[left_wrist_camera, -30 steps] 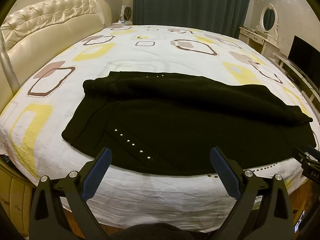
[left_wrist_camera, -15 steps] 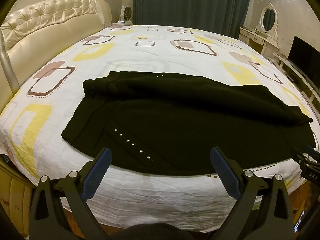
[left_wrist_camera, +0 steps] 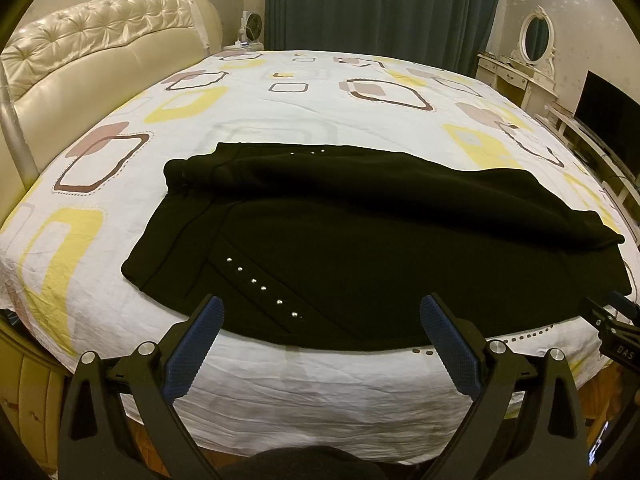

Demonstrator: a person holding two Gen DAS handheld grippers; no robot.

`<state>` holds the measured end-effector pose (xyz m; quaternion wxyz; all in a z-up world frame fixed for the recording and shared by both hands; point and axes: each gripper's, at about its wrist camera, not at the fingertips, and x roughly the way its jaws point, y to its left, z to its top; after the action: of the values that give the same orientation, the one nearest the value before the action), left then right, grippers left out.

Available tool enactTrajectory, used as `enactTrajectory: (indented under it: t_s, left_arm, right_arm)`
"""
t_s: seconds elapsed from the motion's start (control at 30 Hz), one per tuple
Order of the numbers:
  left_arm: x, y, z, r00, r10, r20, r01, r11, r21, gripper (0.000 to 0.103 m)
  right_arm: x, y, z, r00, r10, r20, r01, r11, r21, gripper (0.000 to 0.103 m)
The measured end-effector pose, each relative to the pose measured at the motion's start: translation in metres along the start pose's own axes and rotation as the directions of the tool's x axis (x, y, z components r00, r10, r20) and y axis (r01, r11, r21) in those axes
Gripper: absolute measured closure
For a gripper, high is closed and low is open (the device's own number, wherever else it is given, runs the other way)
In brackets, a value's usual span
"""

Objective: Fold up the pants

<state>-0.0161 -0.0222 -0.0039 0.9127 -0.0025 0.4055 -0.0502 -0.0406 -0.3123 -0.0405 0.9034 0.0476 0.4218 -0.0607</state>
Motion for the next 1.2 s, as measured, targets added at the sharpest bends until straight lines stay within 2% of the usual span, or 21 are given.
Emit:
enactTrajectory:
  t_s: [1.2]
  left_arm:
    - [-0.0002, -0.0052, -0.0018, 1.000, -0.004, 0.008, 0.004, 1.000, 0.000, 0.005]
  right_arm:
    - [0.0024, 0.0030, -0.0028, 1.000, -0.001, -0.006, 0.001, 1.000, -0.007, 0.002]
